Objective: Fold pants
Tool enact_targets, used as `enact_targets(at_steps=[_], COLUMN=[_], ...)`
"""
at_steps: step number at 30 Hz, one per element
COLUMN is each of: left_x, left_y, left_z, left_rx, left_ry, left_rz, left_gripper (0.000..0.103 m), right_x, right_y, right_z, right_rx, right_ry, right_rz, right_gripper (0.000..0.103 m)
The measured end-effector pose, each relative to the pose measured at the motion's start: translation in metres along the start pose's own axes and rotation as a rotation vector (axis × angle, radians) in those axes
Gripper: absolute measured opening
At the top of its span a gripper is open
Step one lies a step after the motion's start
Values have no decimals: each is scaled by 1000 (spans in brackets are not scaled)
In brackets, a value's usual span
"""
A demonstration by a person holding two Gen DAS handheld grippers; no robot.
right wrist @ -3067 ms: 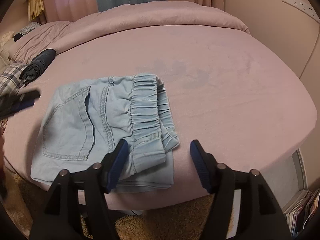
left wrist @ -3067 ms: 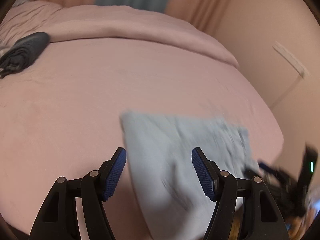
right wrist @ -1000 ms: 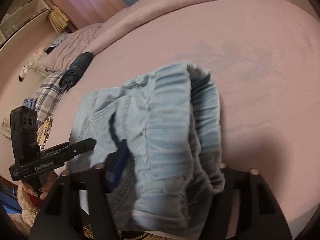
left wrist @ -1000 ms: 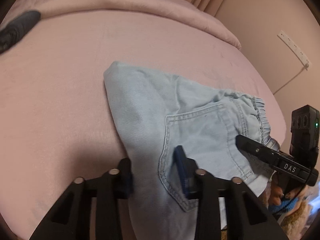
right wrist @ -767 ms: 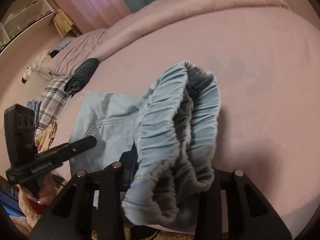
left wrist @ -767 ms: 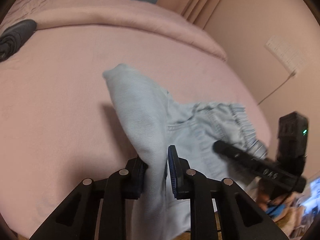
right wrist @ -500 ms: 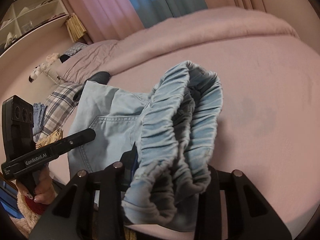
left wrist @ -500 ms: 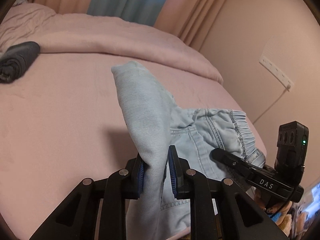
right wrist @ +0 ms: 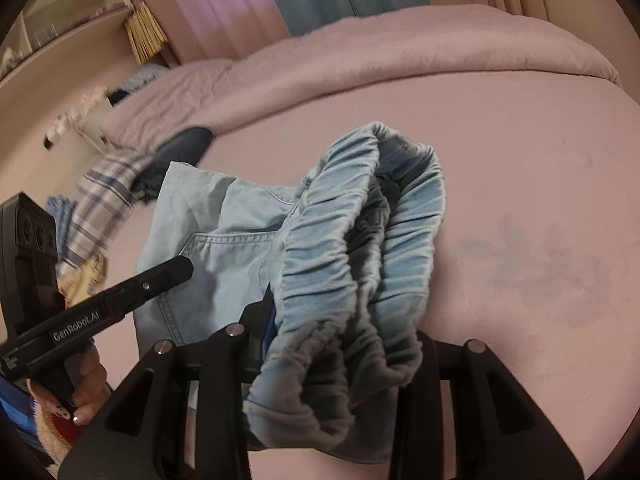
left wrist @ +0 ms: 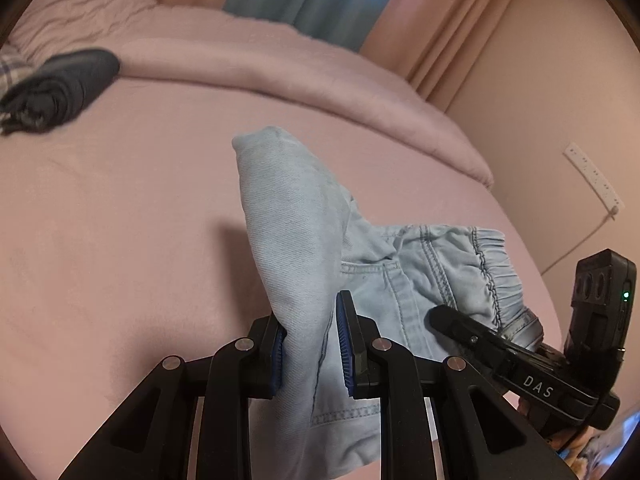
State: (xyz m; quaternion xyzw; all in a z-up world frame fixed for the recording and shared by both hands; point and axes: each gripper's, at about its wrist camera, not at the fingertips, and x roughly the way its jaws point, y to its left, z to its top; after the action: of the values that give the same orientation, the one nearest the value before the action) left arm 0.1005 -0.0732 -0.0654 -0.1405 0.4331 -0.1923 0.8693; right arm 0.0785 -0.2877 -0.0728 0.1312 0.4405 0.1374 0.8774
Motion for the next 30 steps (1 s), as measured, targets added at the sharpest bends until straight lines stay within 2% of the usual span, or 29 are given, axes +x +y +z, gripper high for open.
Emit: enact_targets(at_steps=[10, 15, 18, 21, 23, 24, 25, 30], left_x=[23, 27, 31, 34, 37, 38, 37, 34], left_y=[0, 15, 24, 25, 24, 24, 25, 37], left_z=[1, -1, -5, -8, -11, -13, -14, -17], left_rx=[-4, -24, -50, -29, -17, -14, -14, -72], left_ry=[35, 57, 71, 72, 66, 61, 57, 60], left_rz=[61, 143, 155, 201, 257, 286, 295, 247], left_gripper=[19, 20, 28, 39, 59, 63, 66, 67], right_x=[28, 35, 36, 37, 38, 39, 39, 38], right_y=[-16, -17, -18, -18, -17, -17, -18, -20], right_z=[-3, -7, -9, -9, -10, -10, -10, -10], right_rx=[48, 72, 80, 75, 67, 63, 62, 65], right_ry=[60, 90, 93, 94, 92, 91, 90, 87], right_rz=[-13, -59, -67, -83, -100, -109, -117, -135], right_gripper=[41, 54, 57, 61, 64, 67, 69, 75])
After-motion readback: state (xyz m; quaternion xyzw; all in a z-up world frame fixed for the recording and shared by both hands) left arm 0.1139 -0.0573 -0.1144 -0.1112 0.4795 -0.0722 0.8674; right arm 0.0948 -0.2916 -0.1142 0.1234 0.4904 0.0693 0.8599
